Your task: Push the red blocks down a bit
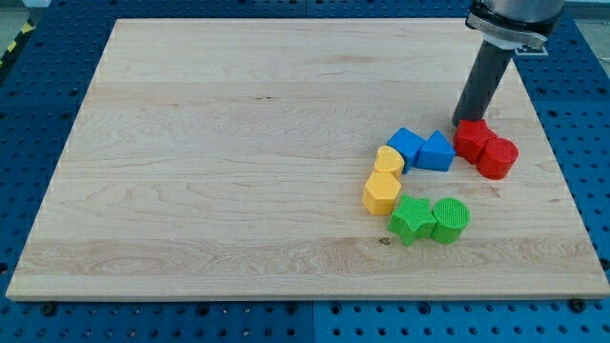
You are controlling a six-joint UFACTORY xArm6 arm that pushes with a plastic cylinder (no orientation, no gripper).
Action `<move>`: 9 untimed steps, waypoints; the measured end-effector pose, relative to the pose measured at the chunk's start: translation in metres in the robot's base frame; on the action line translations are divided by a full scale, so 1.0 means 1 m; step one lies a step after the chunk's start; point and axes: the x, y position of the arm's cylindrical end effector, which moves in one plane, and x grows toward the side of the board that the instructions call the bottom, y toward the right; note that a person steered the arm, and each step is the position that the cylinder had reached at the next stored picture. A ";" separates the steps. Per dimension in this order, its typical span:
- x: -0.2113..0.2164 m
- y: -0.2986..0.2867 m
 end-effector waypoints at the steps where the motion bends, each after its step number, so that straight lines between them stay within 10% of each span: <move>1: 0.003 0.010; 9: 0.046 0.012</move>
